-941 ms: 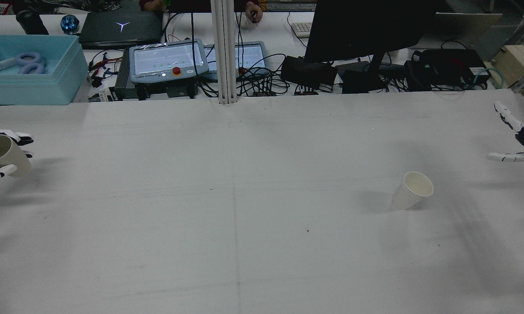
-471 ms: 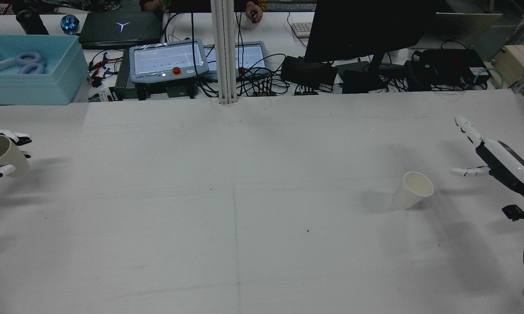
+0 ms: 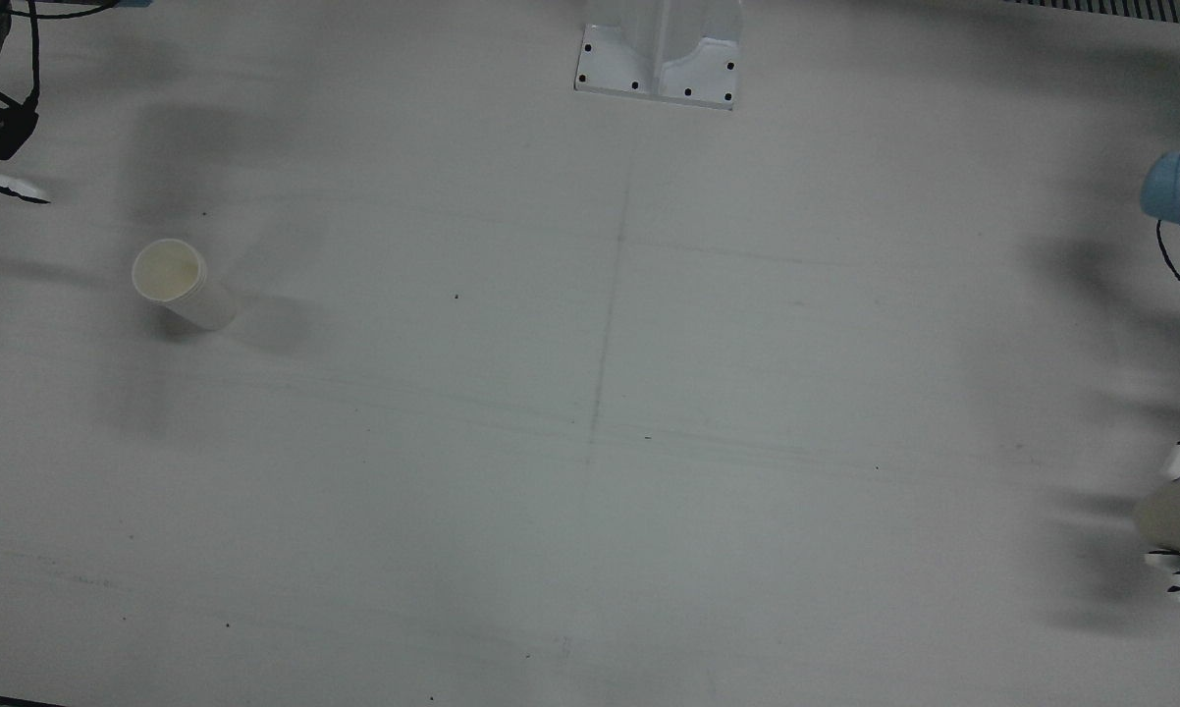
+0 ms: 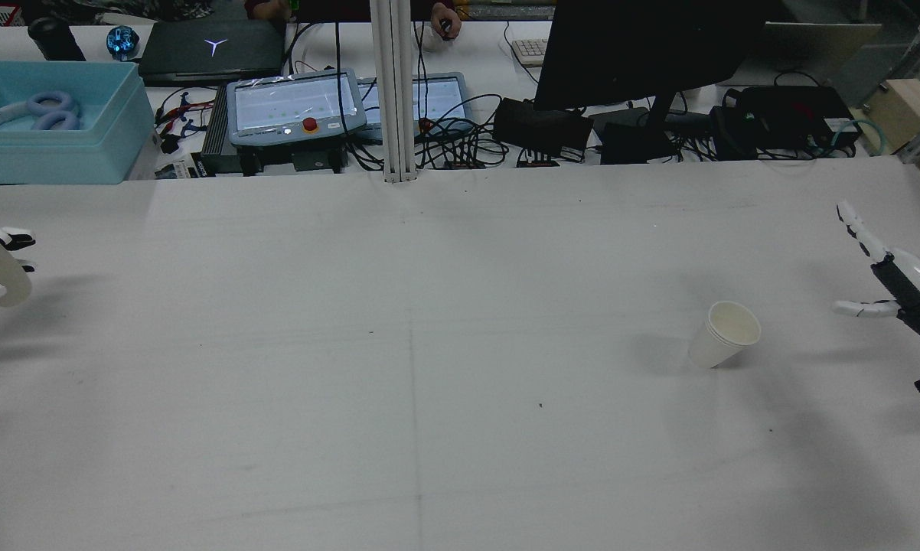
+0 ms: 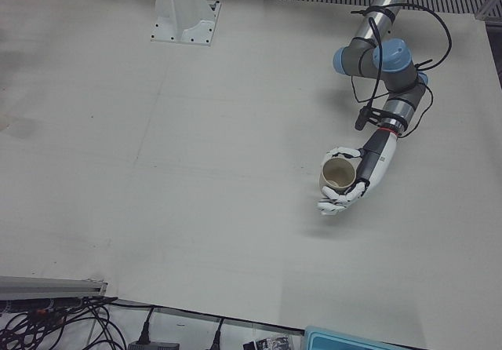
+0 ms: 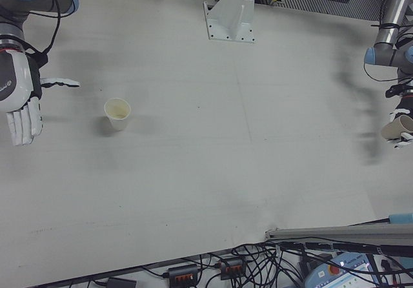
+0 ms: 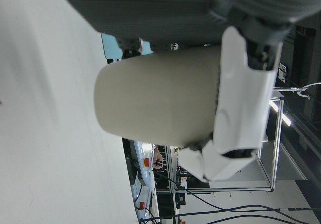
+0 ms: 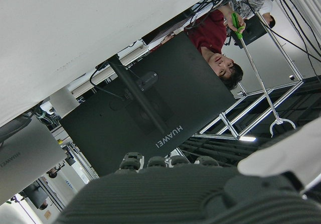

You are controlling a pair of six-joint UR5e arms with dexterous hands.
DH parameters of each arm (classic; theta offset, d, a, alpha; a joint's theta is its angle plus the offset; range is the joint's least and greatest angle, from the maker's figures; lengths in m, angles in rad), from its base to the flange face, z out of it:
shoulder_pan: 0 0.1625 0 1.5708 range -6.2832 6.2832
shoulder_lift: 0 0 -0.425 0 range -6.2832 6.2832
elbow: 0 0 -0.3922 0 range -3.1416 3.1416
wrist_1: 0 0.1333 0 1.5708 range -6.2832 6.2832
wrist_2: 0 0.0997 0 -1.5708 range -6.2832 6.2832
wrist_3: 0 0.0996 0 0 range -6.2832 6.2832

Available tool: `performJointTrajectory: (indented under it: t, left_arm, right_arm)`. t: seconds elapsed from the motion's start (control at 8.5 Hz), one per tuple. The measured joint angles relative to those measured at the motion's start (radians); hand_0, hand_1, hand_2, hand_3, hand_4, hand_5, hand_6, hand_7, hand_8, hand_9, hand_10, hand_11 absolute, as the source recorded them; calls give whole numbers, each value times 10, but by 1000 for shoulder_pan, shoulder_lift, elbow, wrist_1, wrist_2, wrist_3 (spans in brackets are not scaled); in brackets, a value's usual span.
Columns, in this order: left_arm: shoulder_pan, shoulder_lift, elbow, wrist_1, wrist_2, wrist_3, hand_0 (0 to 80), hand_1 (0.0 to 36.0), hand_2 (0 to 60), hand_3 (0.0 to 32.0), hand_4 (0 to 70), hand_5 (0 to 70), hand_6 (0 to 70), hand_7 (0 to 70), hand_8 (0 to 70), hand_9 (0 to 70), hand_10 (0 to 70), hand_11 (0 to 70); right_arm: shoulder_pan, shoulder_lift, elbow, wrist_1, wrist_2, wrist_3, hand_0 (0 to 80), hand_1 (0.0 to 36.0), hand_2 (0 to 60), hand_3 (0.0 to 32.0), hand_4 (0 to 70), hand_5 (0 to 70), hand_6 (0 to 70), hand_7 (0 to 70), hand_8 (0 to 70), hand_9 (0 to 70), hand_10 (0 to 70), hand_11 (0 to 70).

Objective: Pour water
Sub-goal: 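Move the right hand in toward the white paper cup, then lower the open right hand beside the white paper cup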

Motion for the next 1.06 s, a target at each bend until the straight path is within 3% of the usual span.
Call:
performJointTrajectory:
  t: [0.24, 0.35, 0.59, 0.71, 0.82, 1.06]
  left_arm:
    - [-1, -2, 1, 6, 2, 0, 700, 360, 600, 0, 263, 700, 218, 286, 162, 212, 190, 310]
    - [-2, 0, 0, 7, 2, 0, 700, 360, 600, 0, 263, 700, 217, 285, 161, 211, 189, 309]
    - [-4, 3, -2, 8, 2, -1, 708, 360, 600, 0, 264, 700, 220, 287, 161, 211, 189, 309]
    - [-4, 4, -2, 8, 2, -1, 710, 360, 600, 0, 265, 700, 220, 288, 161, 211, 189, 309]
    - [-3, 3, -2, 8, 2, 0, 708, 360, 600, 0, 265, 700, 220, 286, 160, 210, 187, 307]
    - [-3, -1, -2, 10, 2, 0, 706, 360, 600, 0, 264, 700, 219, 285, 159, 209, 187, 306]
  right_arm:
    - [-11, 5, -3, 11, 4, 30, 201, 50, 154, 0, 22, 0, 27, 27, 0, 0, 33, 52]
    - [-19, 30, -14, 12, 11, 74, 196, 47, 152, 0, 34, 0, 35, 42, 0, 0, 30, 48]
    - [-31, 57, -34, -6, 45, 256, 196, 50, 143, 0, 0, 0, 8, 0, 0, 0, 39, 62]
    - [-47, 61, -56, -51, 51, 405, 333, 77, 150, 0, 14, 0, 22, 18, 0, 0, 29, 49]
    - [-66, 61, -90, -96, 49, 537, 413, 110, 150, 0, 23, 0, 19, 21, 0, 0, 22, 43]
    - [-93, 67, -141, -144, -3, 684, 457, 146, 162, 0, 9, 1, 0, 0, 0, 0, 7, 25]
